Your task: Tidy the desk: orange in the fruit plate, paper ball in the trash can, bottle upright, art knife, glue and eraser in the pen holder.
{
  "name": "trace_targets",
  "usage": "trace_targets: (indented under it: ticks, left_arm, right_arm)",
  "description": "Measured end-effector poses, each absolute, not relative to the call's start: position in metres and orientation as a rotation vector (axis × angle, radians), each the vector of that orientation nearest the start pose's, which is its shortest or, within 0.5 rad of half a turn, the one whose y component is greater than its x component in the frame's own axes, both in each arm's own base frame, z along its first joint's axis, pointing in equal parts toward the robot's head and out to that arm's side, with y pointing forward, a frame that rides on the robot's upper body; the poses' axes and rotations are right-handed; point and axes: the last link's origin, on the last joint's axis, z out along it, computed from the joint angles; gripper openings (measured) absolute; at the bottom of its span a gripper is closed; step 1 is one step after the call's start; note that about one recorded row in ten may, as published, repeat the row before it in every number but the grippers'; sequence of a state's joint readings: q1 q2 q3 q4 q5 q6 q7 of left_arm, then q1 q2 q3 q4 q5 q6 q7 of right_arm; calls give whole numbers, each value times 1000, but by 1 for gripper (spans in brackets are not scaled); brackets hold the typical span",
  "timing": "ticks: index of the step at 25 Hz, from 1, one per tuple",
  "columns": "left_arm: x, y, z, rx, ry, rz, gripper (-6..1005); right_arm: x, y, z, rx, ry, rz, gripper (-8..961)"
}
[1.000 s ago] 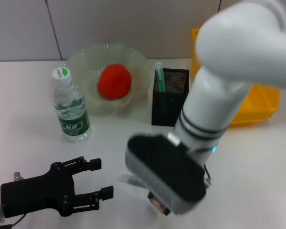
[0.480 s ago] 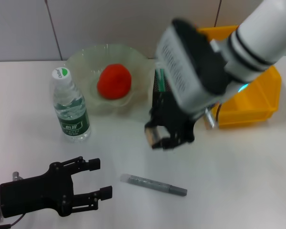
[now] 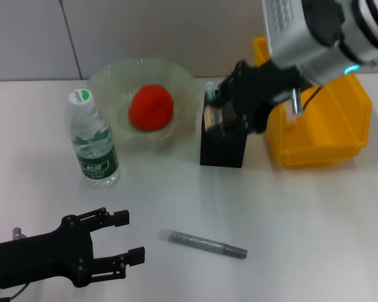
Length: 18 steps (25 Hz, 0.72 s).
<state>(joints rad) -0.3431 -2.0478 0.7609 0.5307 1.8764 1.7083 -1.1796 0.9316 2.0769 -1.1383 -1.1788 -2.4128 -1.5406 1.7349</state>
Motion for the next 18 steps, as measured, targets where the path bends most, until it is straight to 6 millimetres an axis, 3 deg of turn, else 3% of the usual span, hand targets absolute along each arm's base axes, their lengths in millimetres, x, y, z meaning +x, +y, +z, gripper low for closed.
trace_targets:
  ticks: [6,18]
  left_arm:
    - [-300,255,-7,-2747,-636,-890,829]
    - [-300,254,-7,-2756,-633,-894,829]
  right_arm:
    - [82,425,12,-2787,-155,-207,443]
    - [99,441,6,-2704,68,-217,454]
